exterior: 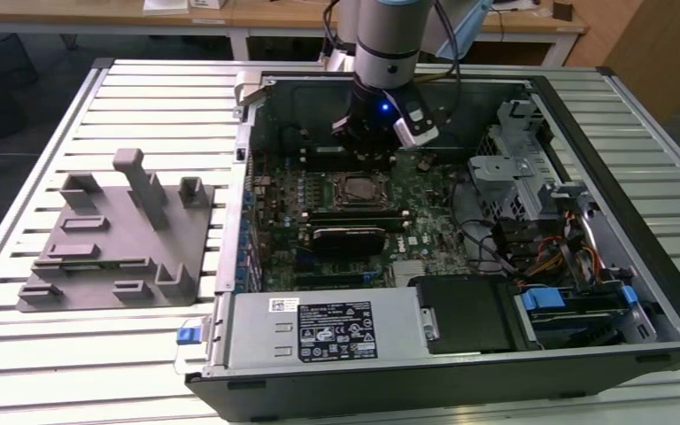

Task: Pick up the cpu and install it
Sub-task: 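Install the first cpu locking lever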

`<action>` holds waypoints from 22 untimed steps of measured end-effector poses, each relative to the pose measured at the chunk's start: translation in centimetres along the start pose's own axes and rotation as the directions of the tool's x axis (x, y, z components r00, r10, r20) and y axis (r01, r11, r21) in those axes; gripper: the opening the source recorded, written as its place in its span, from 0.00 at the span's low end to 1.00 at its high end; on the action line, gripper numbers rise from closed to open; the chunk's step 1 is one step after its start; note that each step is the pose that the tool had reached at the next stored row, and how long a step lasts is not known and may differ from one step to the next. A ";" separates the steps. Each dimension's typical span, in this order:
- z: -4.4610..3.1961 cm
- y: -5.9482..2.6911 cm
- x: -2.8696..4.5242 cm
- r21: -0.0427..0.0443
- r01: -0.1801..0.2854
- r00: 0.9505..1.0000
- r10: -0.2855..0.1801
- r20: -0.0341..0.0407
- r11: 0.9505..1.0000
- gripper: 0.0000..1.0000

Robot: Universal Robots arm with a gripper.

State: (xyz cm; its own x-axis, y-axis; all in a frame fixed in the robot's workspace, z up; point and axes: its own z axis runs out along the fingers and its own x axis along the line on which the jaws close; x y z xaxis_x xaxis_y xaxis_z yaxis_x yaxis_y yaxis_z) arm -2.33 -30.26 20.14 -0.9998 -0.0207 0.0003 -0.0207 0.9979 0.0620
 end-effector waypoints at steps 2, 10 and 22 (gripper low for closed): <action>-0.01 -0.01 0.00 0.004 0.000 1.000 0.000 0.000 1.000 0.11; 0.38 -0.04 -0.03 0.036 0.000 1.000 0.000 -0.001 0.999 0.11; 0.58 -0.04 -0.12 0.006 0.000 1.000 0.000 -0.003 1.000 0.11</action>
State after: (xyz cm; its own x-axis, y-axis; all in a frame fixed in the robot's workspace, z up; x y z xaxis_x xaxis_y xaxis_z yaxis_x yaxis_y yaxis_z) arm -2.21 -30.26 19.57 -0.9998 -0.0208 0.0029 -0.0206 0.9982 0.0556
